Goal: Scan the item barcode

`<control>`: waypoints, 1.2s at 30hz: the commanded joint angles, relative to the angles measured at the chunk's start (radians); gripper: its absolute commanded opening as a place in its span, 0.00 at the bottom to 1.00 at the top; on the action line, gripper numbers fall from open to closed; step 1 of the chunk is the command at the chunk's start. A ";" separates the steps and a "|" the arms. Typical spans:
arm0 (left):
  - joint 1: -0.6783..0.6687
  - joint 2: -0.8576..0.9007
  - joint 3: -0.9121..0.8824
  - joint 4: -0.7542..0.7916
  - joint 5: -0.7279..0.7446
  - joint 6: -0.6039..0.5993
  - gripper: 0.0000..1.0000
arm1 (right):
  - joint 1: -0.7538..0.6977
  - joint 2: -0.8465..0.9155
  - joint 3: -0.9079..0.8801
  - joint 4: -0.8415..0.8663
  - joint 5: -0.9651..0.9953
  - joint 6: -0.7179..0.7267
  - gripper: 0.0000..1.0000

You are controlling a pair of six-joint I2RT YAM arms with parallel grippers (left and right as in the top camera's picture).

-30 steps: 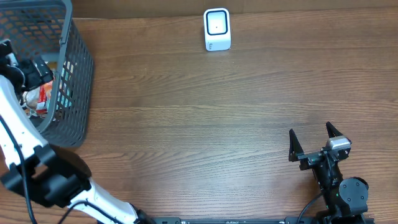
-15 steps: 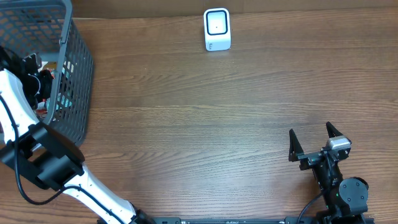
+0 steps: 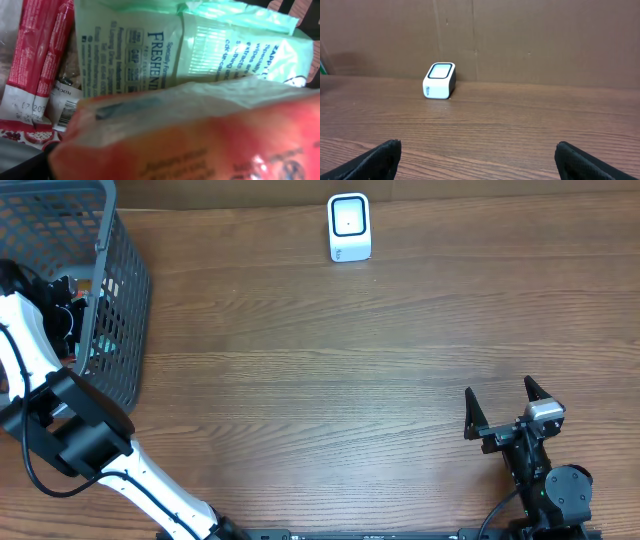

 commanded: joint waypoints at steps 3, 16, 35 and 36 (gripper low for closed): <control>-0.002 0.019 -0.009 0.016 0.030 0.026 1.00 | -0.003 -0.008 -0.010 0.006 0.005 -0.001 1.00; -0.002 0.016 -0.040 0.043 0.025 0.027 0.49 | -0.003 -0.008 -0.010 0.006 0.005 -0.001 1.00; 0.013 -0.264 0.256 -0.005 -0.035 -0.191 0.44 | -0.003 -0.008 -0.010 0.006 0.005 -0.001 1.00; 0.013 -0.299 0.262 0.002 -0.034 -0.219 0.43 | -0.003 -0.008 -0.010 0.006 0.005 -0.001 1.00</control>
